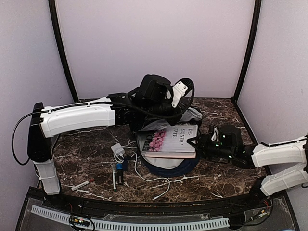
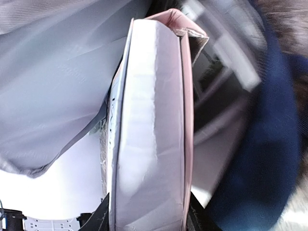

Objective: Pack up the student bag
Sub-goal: Adjust the book in the largest pocket of the bag.

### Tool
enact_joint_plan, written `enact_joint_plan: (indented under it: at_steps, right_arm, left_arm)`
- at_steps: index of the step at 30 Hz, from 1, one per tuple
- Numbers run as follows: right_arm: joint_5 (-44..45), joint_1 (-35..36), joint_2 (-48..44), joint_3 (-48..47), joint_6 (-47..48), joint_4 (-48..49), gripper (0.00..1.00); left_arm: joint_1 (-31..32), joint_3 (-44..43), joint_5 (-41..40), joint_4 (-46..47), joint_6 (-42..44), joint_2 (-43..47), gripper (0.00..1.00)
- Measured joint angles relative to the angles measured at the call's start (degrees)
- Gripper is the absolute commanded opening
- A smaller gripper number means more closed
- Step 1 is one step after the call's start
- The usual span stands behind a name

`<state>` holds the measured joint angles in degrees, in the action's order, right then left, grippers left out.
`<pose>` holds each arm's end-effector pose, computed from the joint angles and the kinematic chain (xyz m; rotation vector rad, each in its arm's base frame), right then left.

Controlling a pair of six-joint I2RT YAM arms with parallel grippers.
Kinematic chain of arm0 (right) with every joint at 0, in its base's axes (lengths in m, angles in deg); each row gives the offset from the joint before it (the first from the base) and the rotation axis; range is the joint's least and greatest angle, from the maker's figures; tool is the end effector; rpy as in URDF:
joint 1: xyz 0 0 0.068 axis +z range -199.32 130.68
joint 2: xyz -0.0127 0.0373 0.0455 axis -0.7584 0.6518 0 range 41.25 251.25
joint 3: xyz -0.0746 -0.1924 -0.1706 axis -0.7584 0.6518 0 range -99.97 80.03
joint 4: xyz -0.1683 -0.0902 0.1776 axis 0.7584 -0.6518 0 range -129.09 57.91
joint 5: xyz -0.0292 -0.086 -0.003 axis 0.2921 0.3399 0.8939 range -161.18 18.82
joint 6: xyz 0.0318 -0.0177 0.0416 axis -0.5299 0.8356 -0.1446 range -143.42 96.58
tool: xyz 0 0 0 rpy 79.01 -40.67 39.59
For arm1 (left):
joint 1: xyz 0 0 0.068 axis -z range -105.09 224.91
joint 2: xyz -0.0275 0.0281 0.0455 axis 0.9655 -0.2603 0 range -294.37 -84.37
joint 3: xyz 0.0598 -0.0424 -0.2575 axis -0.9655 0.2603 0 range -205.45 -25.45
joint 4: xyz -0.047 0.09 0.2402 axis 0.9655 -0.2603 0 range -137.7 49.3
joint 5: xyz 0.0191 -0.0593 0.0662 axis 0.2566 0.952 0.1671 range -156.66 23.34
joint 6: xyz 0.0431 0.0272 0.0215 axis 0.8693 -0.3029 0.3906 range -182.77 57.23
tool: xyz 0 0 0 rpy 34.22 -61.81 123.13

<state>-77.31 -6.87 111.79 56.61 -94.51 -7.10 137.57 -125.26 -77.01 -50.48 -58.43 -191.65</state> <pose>0.1797 0.1698 0.1773 0.4747 2.1849 1.3233 0.2140 -0.3991 0.3554 0.9415 1.6518 -0.5308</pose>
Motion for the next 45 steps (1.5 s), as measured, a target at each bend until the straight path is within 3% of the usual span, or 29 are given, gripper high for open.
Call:
enact_joint_plan:
  at_steps: [7,12,17,23,28,35,40,45]
  right_arm:
    - [11.6,3.7,-18.4,9.4,-7.7,-6.3,0.22]
    - [23.3,3.8,-24.0,11.8,-12.7,-10.0,0.21]
    - [32.3,4.3,-21.1,9.9,-12.8,-9.6,0.22]
    - [35.9,5.4,-5.0,2.0,-10.1,-2.1,0.25]
    - [37.0,6.6,6.8,-1.8,-10.7,6.1,0.43]
    - [31.9,7.0,10.1,-4.5,-9.7,7.0,0.7]
    - [26.1,7.5,2.3,-6.1,-3.6,-5.8,0.88]
    - [21.3,7.6,-7.2,-7.8,0.3,-18.7,0.97]
  left_arm:
    - [0.0,-0.4,0.7,0.2,-0.3,-0.1,0.0]
    - [1.0,-0.6,6.1,-0.2,-3.0,-0.2,0.0]
    - [3.5,-4.5,9.8,-0.7,-4.2,-1.8,0.0]
    - [3.9,-11.1,11.1,-2.3,-4.0,-4.8,0.0]
    - [3.8,-12.7,11.4,-3.9,-3.7,-6.0,0.0]
    - [3.8,-11.9,10.3,-3.5,-2.6,-5.7,0.0]
    - [3.5,-8.3,9.2,-1.0,-2.2,-4.4,0.0]
    - [1.9,-5.7,7.8,1.5,-2.6,-3.0,0.0]
